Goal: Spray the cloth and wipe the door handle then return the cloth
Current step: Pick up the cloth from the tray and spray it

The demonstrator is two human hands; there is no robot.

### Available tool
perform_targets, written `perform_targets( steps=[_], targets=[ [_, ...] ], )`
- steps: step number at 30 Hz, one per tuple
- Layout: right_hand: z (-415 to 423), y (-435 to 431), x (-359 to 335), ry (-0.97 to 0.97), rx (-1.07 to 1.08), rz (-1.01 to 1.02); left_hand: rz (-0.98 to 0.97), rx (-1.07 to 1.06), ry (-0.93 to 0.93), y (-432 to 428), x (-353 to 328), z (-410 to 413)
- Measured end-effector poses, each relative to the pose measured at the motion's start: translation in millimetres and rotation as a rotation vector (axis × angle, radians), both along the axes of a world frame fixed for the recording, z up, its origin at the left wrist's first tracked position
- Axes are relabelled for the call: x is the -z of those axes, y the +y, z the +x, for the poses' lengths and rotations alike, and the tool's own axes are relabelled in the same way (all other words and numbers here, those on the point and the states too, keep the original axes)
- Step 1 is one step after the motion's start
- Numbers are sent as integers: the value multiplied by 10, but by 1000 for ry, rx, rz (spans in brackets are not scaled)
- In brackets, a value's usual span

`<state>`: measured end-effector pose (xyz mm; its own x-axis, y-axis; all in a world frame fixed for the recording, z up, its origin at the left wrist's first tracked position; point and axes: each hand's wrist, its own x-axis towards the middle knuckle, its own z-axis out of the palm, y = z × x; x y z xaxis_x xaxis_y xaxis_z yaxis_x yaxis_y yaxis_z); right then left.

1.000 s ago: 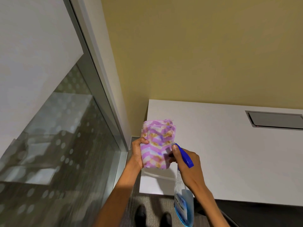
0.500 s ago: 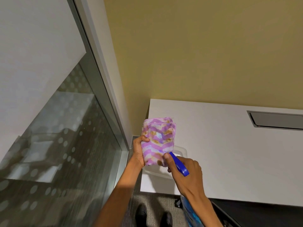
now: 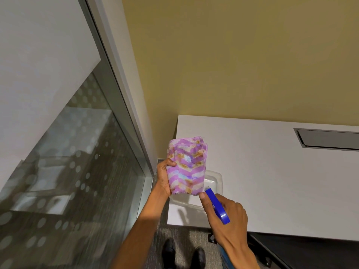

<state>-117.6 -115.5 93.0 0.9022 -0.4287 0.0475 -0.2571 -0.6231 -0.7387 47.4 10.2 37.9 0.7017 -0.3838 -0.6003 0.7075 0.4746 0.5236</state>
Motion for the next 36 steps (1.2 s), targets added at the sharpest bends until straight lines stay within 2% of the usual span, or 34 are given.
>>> perform_targets(
  steps=[4, 9, 20, 25, 30, 36],
  targets=[
    [32, -87, 0, 62, 46, -13, 20, -2, -14, -14, 11, -15],
    [33, -91, -2, 15, 76, -3, 20, -2, -2, -39, 15, -19],
    [450, -510, -75, -274, 185, 51, -7, -20, 28, 140, 163, -41],
    [802, -606, -13, -413, 251, 133, 67, -29, 30, 253, 302, -84],
    [1100, -600, 246, -432, 311, 177, 14, -55, 24, 313, 364, -106],
    [1119, -597, 765, -415, 223, 167, -6, -73, 30, 373, 414, -141]
  ],
)
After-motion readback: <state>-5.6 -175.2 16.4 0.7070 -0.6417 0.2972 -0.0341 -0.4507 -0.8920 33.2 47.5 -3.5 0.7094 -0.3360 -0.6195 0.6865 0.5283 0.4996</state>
